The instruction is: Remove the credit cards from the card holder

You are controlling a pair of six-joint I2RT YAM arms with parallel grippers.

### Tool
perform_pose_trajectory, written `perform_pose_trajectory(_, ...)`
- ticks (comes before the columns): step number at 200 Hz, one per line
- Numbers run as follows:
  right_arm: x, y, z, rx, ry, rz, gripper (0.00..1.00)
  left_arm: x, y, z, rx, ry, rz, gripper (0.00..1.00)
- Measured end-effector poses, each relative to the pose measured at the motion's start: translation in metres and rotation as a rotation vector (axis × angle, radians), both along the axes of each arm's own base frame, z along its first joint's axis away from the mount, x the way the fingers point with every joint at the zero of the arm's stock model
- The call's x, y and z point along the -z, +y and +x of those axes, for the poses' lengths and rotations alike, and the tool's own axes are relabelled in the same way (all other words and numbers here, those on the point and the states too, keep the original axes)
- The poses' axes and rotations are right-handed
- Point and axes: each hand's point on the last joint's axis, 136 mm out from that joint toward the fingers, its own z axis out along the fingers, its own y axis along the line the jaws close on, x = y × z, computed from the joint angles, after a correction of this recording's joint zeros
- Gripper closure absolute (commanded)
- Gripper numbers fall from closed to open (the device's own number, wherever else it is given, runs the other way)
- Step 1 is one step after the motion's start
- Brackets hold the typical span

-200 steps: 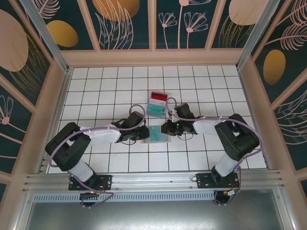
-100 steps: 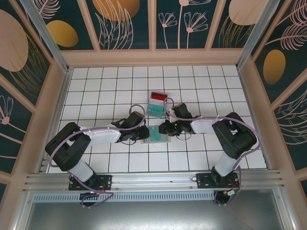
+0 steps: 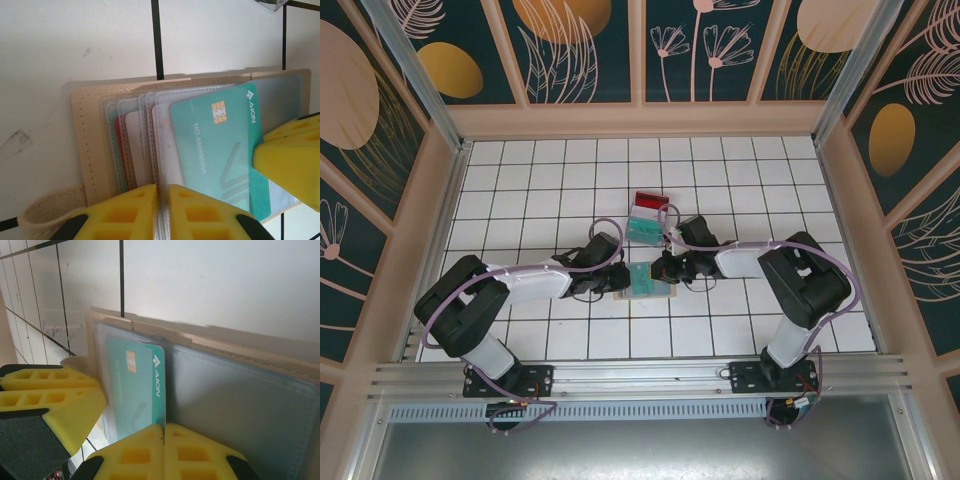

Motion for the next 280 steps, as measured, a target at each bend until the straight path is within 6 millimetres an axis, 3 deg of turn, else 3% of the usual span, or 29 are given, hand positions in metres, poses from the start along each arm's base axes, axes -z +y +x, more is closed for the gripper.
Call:
perform_pose_trajectory(74, -0.001, -0.020, -0.003, 0.038, 0.001, 0.004, 1.00, 0.001, 0.000, 0.000, -0.004, 0.002, 0.002, 0.87)
perform_pose_trajectory(106, -0.006, -0.043, 0.001, 0.098, -0.009, 0.002, 1.00, 0.001, 0.000, 0.001, -0.004, 0.002, 0.002, 0.86)
perform_pose_trajectory(158, -0.032, -0.065, 0.009, 0.142, -0.088, -0.001, 1.00, -0.002, 0.001, 0.000, -0.005, 0.006, 0.009, 0.82)
perform_pose_trajectory(166, -0.035, -0.068, 0.009, 0.145, -0.096, -0.009, 1.00, -0.004, 0.001, 0.000, -0.006, 0.007, 0.012, 0.77)
perform_pose_trajectory(187, -0.048, -0.073, 0.014, 0.148, -0.132, -0.044, 1.00, -0.016, 0.002, 0.002, -0.014, -0.005, 0.013, 0.53)
perform_pose_trajectory(196, -0.057, -0.074, 0.020, 0.145, -0.162, -0.059, 1.00, -0.027, 0.000, 0.006, -0.008, -0.031, 0.005, 0.46)
perform_pose_trajectory(207, -0.070, -0.075, 0.028, 0.145, -0.204, -0.079, 1.00, -0.041, -0.002, 0.011, -0.018, -0.058, -0.012, 0.26)
perform_pose_trajectory(228, -0.099, -0.077, 0.048, 0.145, -0.318, -0.121, 1.00, -0.074, -0.003, 0.023, -0.036, -0.133, -0.052, 0.03)
perform_pose_trajectory(251, -0.128, -0.074, 0.066, 0.107, -0.465, -0.172, 1.00, -0.110, 0.007, 0.037, -0.083, -0.218, -0.088, 0.01)
perform_pose_trajectory(280, -0.152, -0.062, 0.073, -0.002, -0.633, -0.253, 1.00, -0.143, 0.033, 0.049, -0.169, -0.302, -0.105, 0.01)
